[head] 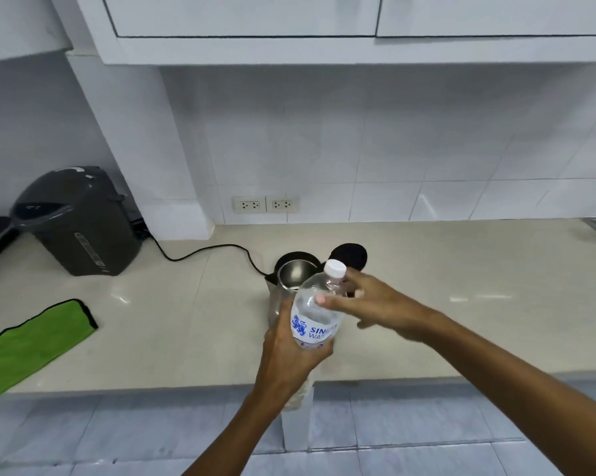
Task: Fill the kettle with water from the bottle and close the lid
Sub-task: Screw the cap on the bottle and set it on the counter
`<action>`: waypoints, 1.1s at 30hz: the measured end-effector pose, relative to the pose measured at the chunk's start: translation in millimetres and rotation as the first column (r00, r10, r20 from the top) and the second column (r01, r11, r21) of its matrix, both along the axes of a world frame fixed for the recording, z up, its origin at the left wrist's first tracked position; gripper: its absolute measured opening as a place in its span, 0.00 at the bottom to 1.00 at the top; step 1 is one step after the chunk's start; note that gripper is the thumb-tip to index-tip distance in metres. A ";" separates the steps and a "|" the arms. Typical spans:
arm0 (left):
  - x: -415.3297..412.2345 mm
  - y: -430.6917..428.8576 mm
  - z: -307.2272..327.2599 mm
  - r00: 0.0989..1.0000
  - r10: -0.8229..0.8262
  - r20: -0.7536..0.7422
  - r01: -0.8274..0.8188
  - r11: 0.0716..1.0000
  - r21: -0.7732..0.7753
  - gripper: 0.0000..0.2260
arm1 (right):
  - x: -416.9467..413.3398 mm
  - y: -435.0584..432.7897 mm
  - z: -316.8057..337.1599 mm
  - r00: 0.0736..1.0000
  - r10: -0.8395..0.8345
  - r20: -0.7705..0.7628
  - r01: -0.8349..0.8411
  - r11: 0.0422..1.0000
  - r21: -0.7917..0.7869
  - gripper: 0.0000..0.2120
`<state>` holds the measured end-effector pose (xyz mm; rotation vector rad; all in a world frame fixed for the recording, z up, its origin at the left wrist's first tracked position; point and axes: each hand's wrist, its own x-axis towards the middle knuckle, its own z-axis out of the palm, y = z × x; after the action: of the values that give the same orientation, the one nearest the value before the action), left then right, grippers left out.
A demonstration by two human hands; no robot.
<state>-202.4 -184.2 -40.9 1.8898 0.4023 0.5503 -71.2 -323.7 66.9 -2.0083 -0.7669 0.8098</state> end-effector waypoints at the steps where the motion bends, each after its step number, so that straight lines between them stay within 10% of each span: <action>1: 8.5 -8.0 -3.0 1.000 -0.012 0.005 0.012 1.000 -0.028 0.39 | 0.7 -10.7 -8.9 0.999 0.005 -0.037 -0.004 1.000 0.026 0.33; 33: 474.3 -203.5 -50.3 0.976 -0.163 -0.142 0.146 0.981 -0.124 0.35 | 404.7 -192.1 -80.4 0.900 -0.344 0.268 0.346 0.937 0.041 0.42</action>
<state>271.9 -387.7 -91.2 1.8407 0.3723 0.2752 333.5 -515.8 -13.5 -2.2060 -0.5297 0.3342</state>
